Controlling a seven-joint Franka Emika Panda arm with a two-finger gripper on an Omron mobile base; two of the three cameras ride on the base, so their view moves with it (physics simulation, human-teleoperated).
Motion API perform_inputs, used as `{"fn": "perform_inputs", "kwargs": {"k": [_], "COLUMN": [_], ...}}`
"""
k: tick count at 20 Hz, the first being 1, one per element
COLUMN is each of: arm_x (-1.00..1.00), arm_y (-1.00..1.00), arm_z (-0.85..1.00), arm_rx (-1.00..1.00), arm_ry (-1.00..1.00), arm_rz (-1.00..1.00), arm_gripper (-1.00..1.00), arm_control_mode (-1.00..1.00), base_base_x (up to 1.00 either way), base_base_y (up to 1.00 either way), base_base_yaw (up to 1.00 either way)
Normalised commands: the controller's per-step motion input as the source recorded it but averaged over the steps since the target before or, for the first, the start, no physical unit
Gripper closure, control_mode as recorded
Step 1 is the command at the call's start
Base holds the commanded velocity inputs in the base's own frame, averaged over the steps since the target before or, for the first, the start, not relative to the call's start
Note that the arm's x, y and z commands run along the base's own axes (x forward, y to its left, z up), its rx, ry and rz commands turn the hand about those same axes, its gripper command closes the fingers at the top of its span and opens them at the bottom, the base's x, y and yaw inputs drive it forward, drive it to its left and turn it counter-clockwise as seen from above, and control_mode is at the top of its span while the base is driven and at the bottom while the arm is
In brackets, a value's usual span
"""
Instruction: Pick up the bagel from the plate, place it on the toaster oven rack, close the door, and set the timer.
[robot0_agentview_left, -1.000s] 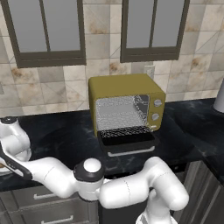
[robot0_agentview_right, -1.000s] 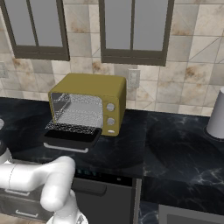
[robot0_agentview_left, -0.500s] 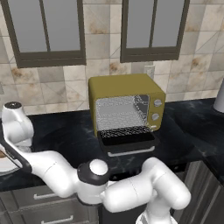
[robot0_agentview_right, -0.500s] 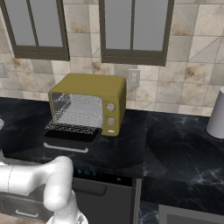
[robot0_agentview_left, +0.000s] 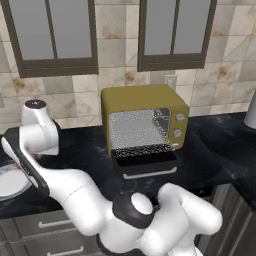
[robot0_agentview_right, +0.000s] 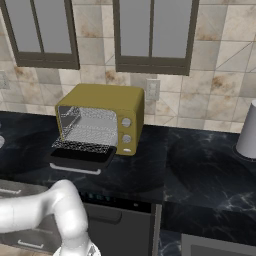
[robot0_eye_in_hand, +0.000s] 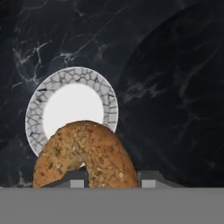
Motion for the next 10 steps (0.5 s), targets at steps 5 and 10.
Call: {"fn": "perform_inputs", "kwargs": {"k": [5, 10], "arm_x": [-0.49, -0.31], "arm_y": [-1.0, -1.0], "arm_z": [0.55, 0.35], "arm_rx": [0.0, 0.02], "arm_ry": [-0.12, -0.08], "arm_rz": [-0.05, -0.02], "arm_gripper": [1.0, 1.0], "arm_control_mode": [-1.0, -1.0], "base_base_x": [0.0, 0.0], "base_base_y": [0.0, 0.0], "base_base_yaw": [0.0, 0.0]}}
